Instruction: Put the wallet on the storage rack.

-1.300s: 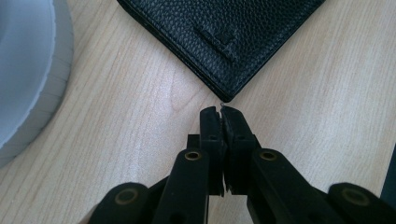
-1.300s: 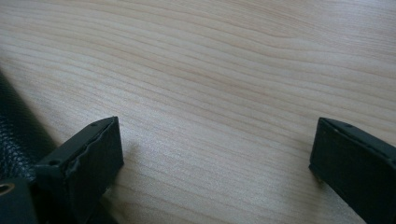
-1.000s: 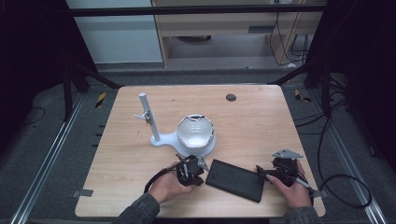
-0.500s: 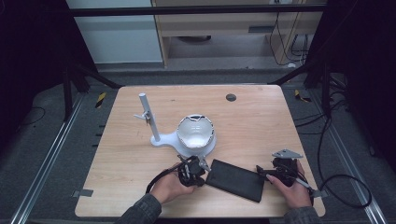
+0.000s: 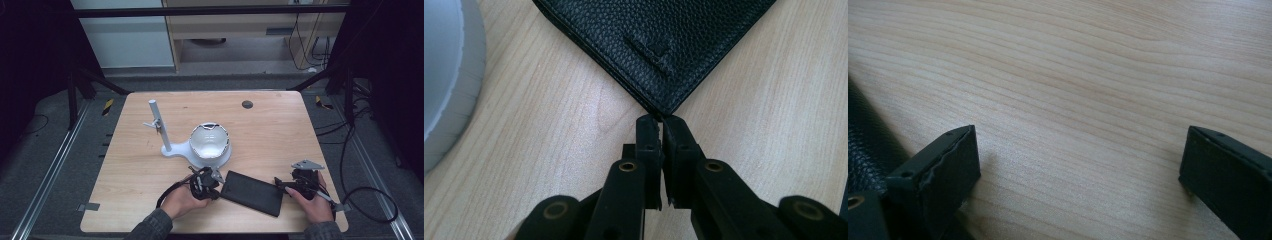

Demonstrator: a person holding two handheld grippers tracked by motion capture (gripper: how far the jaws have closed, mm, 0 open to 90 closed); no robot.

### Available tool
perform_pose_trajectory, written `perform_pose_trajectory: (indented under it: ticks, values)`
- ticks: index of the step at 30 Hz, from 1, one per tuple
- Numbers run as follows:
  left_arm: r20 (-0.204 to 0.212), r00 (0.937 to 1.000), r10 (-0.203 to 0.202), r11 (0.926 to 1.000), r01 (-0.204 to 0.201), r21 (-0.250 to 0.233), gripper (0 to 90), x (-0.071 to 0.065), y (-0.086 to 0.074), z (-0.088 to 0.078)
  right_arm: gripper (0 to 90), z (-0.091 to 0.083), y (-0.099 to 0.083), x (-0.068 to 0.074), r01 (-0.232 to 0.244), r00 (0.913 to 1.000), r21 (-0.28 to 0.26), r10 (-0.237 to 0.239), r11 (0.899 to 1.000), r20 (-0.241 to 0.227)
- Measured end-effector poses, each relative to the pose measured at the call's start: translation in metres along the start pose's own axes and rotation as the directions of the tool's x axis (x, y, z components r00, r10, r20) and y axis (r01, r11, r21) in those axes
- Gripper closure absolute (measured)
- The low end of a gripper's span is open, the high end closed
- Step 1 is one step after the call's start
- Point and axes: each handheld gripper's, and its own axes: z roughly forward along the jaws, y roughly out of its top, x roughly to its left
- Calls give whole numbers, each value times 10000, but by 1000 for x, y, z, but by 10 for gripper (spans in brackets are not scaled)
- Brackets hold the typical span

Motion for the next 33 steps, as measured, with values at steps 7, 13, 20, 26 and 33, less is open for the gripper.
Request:
perform_pose_trajectory:
  ticks: [7, 13, 20, 26, 33]
  values:
    - [-8, 10000, 69, 9999, -69, -115, 858, 0, 0, -1, 69, -7, 3, -3, -73, 10000, -359, 72, 9993, -48]
    - [-17, 9999, 109, 9996, -110, -257, 857, 0, -1, -4, 73, -13, 4, 1, 58, 9999, -617, -66, 9981, -130]
    - [10, 9999, 119, 9979, -118, -635, 849, 2, -2, -6, 75, -19, 6, 5, 134, 9997, -934, -154, 9955, -212]
    - [45, 9998, 182, 9973, -179, -709, 849, 3, 0, -5, 75, -19, 6, 4, 98, 9997, -948, -120, 9954, -218]
    - [-125, 9999, -22, 9999, 20, -125, 868, 2, -3, -5, 74, -20, 6, 4, 101, 9996, -968, -126, 9952, -250]
